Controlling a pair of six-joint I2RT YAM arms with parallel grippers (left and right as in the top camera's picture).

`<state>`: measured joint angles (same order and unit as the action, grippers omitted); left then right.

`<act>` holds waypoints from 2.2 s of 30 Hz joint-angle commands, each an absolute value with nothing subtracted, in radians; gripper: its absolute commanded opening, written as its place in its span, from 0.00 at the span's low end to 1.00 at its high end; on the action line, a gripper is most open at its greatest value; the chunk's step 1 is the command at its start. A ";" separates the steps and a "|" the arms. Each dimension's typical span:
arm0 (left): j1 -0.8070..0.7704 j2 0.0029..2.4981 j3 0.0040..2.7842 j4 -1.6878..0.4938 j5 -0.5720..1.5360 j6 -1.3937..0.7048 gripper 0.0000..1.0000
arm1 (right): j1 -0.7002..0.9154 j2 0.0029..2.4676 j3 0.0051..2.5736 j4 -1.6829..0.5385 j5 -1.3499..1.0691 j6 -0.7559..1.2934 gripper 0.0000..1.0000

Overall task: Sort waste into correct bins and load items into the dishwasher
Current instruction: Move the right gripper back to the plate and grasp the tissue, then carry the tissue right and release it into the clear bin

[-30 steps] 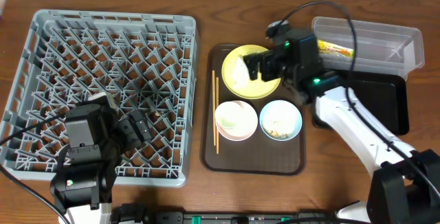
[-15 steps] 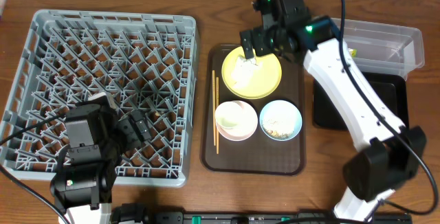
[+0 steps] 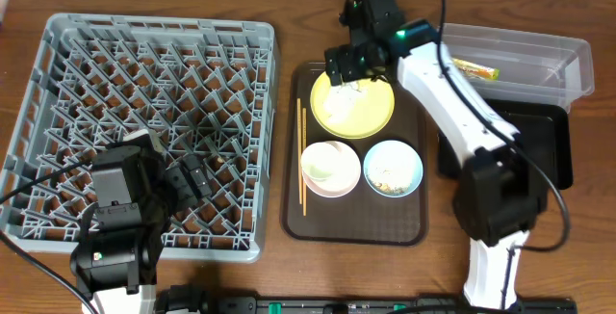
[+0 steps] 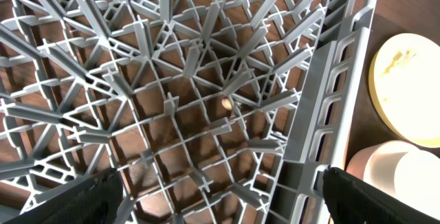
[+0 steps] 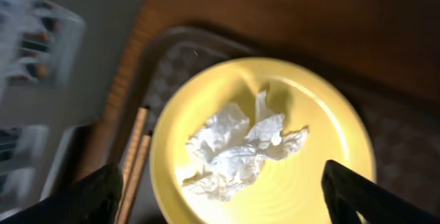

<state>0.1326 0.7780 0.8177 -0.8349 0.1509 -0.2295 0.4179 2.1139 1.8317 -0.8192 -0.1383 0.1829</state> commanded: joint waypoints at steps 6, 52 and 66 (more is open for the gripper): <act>0.127 0.776 0.835 -0.850 0.149 -0.231 0.95 | 0.465 2.273 1.843 -0.832 -0.097 0.260 0.78; 0.127 0.776 0.835 -0.860 0.149 -0.231 0.95 | -0.093 1.863 1.680 -0.893 0.120 0.404 0.72; 0.127 0.776 0.835 -0.859 0.149 -0.231 0.95 | -0.027 1.706 1.681 -1.264 -0.381 -0.050 0.74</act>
